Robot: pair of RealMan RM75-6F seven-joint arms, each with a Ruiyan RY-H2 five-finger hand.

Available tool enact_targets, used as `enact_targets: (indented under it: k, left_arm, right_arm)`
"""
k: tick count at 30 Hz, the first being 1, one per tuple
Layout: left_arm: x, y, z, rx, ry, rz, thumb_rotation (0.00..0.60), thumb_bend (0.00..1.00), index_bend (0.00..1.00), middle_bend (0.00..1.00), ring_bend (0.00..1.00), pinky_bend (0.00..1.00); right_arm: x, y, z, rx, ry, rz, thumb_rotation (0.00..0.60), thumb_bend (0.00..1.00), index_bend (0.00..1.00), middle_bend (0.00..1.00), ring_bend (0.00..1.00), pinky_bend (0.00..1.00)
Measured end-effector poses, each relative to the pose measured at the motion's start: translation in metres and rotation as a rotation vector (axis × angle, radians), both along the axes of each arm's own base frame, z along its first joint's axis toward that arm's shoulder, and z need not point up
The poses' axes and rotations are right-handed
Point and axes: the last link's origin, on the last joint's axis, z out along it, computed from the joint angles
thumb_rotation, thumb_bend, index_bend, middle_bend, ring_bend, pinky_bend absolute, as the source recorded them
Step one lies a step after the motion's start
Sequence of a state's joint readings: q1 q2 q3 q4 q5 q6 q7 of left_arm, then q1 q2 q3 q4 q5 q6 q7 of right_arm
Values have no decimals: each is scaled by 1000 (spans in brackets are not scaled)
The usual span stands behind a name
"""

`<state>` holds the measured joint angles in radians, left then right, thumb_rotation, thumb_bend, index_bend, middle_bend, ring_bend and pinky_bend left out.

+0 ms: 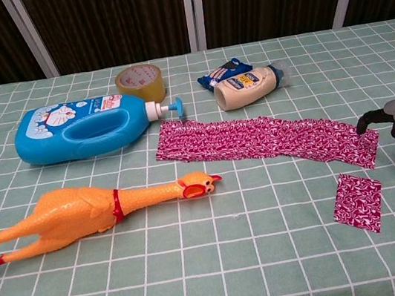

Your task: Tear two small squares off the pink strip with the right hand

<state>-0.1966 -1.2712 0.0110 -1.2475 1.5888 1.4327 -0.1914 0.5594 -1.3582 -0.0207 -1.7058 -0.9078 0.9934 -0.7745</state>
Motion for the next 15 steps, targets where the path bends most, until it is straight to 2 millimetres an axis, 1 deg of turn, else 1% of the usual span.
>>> enact_targets:
  k: [7, 15]
  left_arm:
    - [0, 0, 0, 1, 4, -1, 600, 176, 170, 123, 3, 106]
    - [0, 0, -1, -1, 7, 2, 600, 177, 170, 123, 3, 106]
  right_arm:
    - [-3, -4, -4, 18, 22, -14, 600, 1000, 179, 928, 847, 736]
    - [-12, -3, -4, 31, 42, -44, 600, 1000, 173, 928, 847, 736]
